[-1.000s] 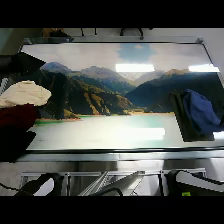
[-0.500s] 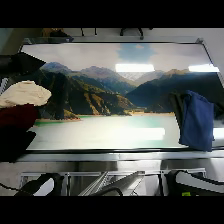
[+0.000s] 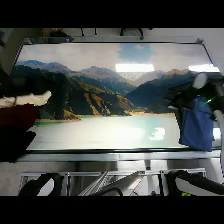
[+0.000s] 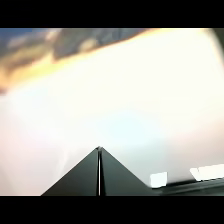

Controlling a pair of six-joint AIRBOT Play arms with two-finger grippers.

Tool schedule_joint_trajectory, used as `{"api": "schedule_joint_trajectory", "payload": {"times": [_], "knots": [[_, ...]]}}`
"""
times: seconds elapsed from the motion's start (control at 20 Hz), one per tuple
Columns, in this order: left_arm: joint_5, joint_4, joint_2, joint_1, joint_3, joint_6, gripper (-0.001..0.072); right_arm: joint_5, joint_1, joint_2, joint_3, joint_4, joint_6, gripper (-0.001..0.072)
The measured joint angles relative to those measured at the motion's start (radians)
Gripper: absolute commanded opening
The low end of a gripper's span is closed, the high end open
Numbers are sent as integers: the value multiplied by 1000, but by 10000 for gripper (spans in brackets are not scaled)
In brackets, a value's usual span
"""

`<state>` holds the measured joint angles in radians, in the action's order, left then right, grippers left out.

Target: Fold the shirts.

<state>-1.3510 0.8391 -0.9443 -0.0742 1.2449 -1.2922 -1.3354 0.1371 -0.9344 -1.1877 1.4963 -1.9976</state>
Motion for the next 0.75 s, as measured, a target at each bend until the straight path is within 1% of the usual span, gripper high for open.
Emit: {"api": "schedule_joint_trajectory", "payload": {"times": [0.2, 0.35, 0.5, 0.75], "knots": [[72, 5, 203, 120, -396, -10, 21, 99, 298, 34, 186, -6, -46, 17], [119, 5, 324, 196, -602, -47, 21, 164, 414, 28, 246, -6, -60, 17], [152, 6, 417, 242, -716, -69, 21, 189, 462, 19, 269, -6, -67, 17], [183, 6, 518, 267, -782, -95, 21, 201, 484, 12, 280, -13, -70, 17]]}}
